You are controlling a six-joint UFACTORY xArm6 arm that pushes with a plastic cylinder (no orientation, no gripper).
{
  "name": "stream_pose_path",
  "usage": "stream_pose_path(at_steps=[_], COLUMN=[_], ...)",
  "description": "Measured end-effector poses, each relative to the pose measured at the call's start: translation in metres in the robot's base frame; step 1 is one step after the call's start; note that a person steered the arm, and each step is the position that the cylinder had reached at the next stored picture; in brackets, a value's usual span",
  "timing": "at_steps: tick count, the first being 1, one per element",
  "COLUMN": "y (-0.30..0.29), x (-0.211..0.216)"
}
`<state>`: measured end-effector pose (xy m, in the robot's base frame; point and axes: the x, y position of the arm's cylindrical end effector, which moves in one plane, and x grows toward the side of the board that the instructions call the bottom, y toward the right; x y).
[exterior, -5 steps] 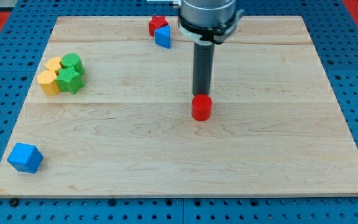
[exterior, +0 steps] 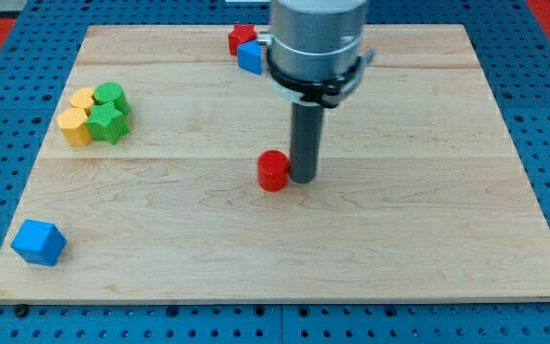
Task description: Slide the red circle left and a bit down
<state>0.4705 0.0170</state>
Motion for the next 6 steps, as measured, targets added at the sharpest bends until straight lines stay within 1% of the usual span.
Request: stream_pose_path(at_steps=[1, 2, 3, 4, 5, 6], y=[-0.006, -0.042, -0.08, -0.092, -0.071, -0.071], x=[-0.022, -0.026, -0.015, 0.001, 0.002, 0.017])
